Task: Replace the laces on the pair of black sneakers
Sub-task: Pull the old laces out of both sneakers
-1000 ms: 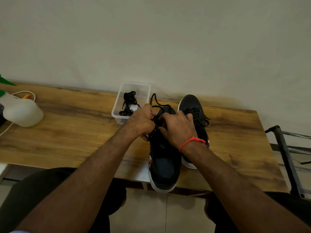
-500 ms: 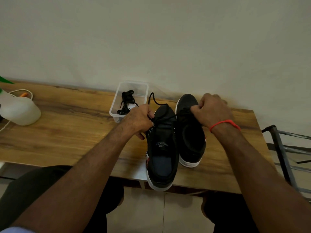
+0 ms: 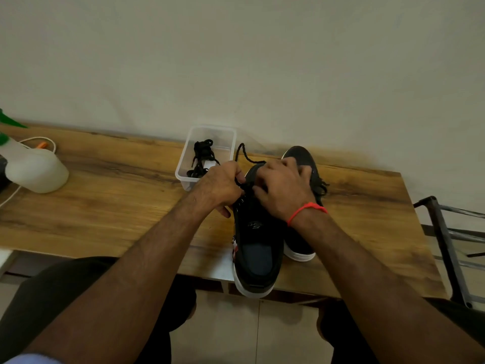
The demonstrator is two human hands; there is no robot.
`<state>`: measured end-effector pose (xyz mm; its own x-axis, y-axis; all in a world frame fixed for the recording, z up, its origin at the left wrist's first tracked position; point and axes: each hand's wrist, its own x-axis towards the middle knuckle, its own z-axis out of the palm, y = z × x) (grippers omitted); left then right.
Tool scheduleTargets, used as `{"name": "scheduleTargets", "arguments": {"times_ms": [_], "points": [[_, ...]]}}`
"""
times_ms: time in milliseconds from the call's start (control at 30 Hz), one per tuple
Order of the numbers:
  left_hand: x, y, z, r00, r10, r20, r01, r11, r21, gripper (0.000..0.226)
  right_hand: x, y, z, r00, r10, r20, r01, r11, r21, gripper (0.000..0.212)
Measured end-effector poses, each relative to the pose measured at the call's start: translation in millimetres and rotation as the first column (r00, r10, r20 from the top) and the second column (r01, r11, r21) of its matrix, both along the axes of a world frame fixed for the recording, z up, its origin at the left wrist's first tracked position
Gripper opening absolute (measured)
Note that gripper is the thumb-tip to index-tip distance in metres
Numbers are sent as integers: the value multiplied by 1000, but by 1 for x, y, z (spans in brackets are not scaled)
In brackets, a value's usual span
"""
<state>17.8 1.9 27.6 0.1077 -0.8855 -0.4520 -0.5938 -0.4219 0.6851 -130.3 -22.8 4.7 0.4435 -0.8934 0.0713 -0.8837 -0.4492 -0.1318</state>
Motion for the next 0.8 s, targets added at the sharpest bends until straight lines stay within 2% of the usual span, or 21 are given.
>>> {"name": "scheduleTargets", "arguments": {"times_ms": [33,100,167,200,267,333,400,500,567,633,700,800], "points": [[0,0,0,1000,-5,1,5,1000,-1,26,-6,-5,7,987,-104,126,106,994,-9,13],[-1,0,0,1000,-9,4,9,1000,-5,26,-25,-18,23,885,-319,339,342,940,-9,16],[-1,0,-1,1000,-8,7,8,1000,-8,25,-45,-29,32,793,-432,428,475,880,8,16],[-1,0,-2,1000,-8,8,8,1000,-8,25,-52,-32,33,783,-459,421,497,868,21,17],[-2,-1,-2,1000,-7,12,7,1000,-9,24,-55,-32,30,834,-444,327,457,889,39,30],[-2,-1,-2,1000,-6,14,6,1000,-11,25,-45,-24,24,925,-293,243,302,953,1,40],[-2,-1,-1,1000,-11,18,11,1000,-8,25,-27,-12,15,990,-97,101,101,994,-42,36],[-1,0,-1,1000,-19,22,19,1000,-5,25,-5,2,1,991,53,-122,-49,998,32,34],[0,0,-1,999,-21,24,21,1000,-8,24,2,5,-4,984,74,-162,-61,995,81,31],[1,0,-1,1000,-19,22,20,1000,-10,24,2,2,-1,991,34,-129,-24,997,73,25],[1,0,-1,1000,-22,19,22,1000,-13,24,-7,-7,8,991,-132,20,131,990,43,18],[0,0,-1,1000,-9,2,9,1000,-11,24,-32,-24,26,888,-394,237,405,914,1,16]]}}
